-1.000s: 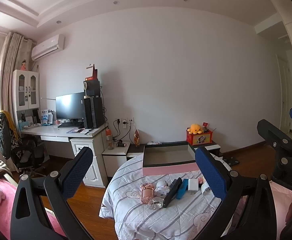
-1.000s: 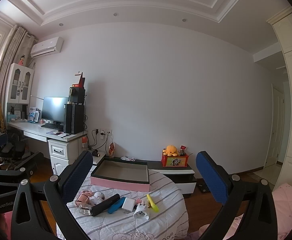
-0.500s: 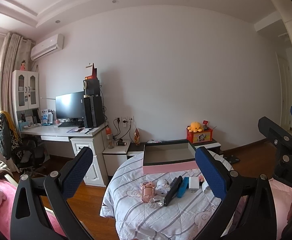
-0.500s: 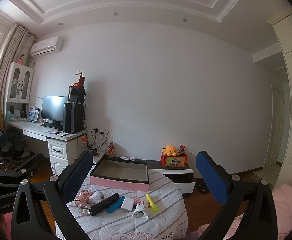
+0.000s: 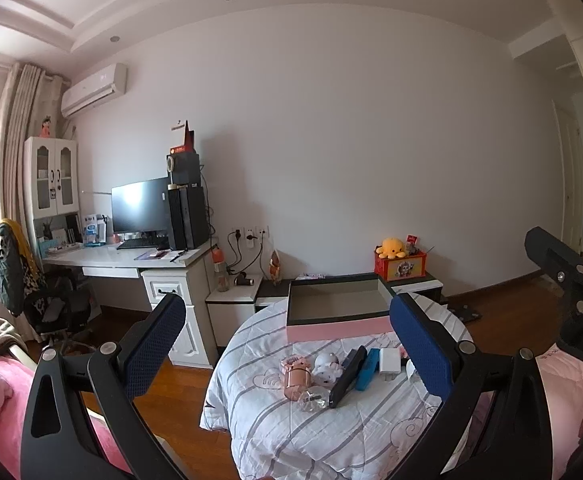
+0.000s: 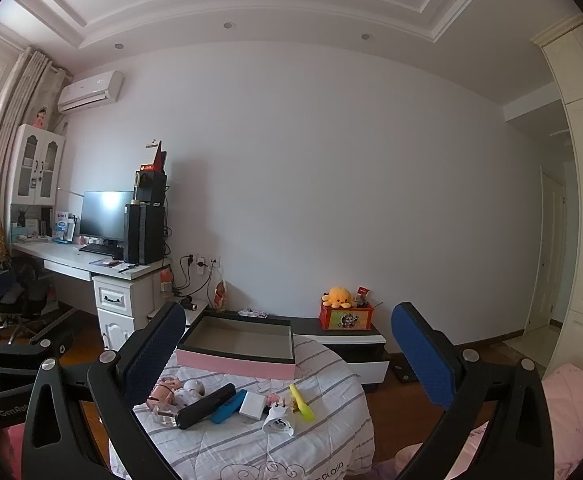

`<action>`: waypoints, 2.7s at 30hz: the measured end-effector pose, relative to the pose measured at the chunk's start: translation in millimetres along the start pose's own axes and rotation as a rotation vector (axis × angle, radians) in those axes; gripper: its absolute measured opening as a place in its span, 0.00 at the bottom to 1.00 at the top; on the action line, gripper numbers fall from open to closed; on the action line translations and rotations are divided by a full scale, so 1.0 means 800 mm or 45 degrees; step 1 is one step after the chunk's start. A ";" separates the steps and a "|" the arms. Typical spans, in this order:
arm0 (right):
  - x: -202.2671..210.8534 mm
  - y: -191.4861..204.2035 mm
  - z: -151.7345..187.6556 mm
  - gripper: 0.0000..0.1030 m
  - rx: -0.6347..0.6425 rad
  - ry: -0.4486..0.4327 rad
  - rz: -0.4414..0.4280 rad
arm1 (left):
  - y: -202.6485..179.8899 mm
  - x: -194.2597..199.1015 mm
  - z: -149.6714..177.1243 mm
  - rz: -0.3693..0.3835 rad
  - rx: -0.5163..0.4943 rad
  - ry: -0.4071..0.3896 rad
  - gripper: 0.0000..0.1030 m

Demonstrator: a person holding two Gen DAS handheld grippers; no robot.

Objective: Organize rigid objects

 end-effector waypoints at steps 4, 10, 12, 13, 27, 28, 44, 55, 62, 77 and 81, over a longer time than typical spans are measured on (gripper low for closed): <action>-0.007 0.002 0.008 1.00 0.004 0.019 0.002 | 0.001 -0.012 0.010 -0.003 0.004 0.027 1.00; -0.033 0.007 0.033 1.00 0.013 0.088 0.000 | 0.004 -0.042 0.033 -0.007 0.018 0.091 1.00; -0.043 0.008 0.043 1.00 0.014 0.109 -0.002 | 0.007 -0.054 0.042 -0.011 0.026 0.111 1.00; -0.051 0.009 0.050 1.00 0.018 0.129 -0.003 | 0.008 -0.062 0.048 -0.013 0.031 0.127 1.00; -0.181 0.041 0.222 1.00 0.159 0.548 -0.053 | 0.050 -0.201 0.209 -0.010 0.119 0.538 1.00; -0.190 0.044 0.237 1.00 0.169 0.582 -0.061 | 0.054 -0.212 0.224 -0.003 0.136 0.577 1.00; -0.270 0.068 0.336 1.00 0.274 0.831 -0.125 | 0.092 -0.283 0.271 0.159 0.369 0.704 1.00; -0.300 0.069 0.352 1.00 0.187 0.893 -0.217 | 0.106 -0.316 0.258 0.248 0.527 0.664 1.00; -0.314 0.069 0.350 0.90 0.149 0.910 -0.257 | 0.119 -0.340 0.269 0.170 0.490 0.750 1.00; -0.325 0.065 0.348 0.70 0.143 0.928 -0.274 | 0.105 -0.376 0.297 0.153 0.429 0.848 0.94; -0.323 0.065 0.344 0.70 0.153 0.913 -0.263 | 0.095 -0.372 0.293 0.206 0.348 0.824 0.53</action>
Point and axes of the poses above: each gripper's, at about its wrist camera, not at the fingertips, and x roughly against the way its jaws point, y to its left, z to its underside, the point moved 9 cm from there along -x, roughly the way its jaws point, and after that the axes turned 14 degrees about z, right-handed, at the moved point
